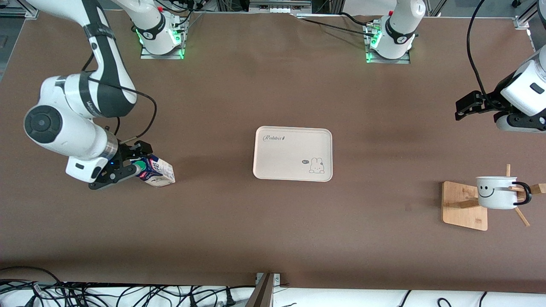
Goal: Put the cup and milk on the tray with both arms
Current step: 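Reach the right gripper down and grasp the blue milk carton, then carry the milk carton with the right gripper over the white tray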
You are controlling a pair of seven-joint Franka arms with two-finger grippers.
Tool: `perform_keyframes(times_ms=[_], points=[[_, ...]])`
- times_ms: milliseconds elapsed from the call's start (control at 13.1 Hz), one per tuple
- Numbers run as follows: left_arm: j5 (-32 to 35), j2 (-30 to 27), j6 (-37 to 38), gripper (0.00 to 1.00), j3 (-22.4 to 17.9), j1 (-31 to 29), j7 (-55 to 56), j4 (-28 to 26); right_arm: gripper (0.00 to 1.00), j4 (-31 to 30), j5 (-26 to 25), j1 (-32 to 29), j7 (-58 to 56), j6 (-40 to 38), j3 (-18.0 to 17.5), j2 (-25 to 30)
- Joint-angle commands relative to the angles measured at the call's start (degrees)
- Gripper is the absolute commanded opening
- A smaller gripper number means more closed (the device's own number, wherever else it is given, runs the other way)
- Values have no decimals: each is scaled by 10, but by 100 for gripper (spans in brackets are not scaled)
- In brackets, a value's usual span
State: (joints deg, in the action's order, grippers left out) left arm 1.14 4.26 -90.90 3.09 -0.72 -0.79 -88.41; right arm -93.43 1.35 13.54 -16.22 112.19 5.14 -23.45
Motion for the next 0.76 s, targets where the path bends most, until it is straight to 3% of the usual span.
perform_keyframes(times_ms=[0, 229, 688], points=[[7, 6, 13, 100, 0, 4, -9, 16, 100, -12, 12, -4, -11, 5, 1, -1], [7, 7, 13, 100, 0, 4, -9, 16, 97, -20, 12, -5, -7, 5, 3, -2], [7, 6, 13, 100, 0, 4, -9, 16, 71, -34, 15, -6, 16, 8, 7, -1]])
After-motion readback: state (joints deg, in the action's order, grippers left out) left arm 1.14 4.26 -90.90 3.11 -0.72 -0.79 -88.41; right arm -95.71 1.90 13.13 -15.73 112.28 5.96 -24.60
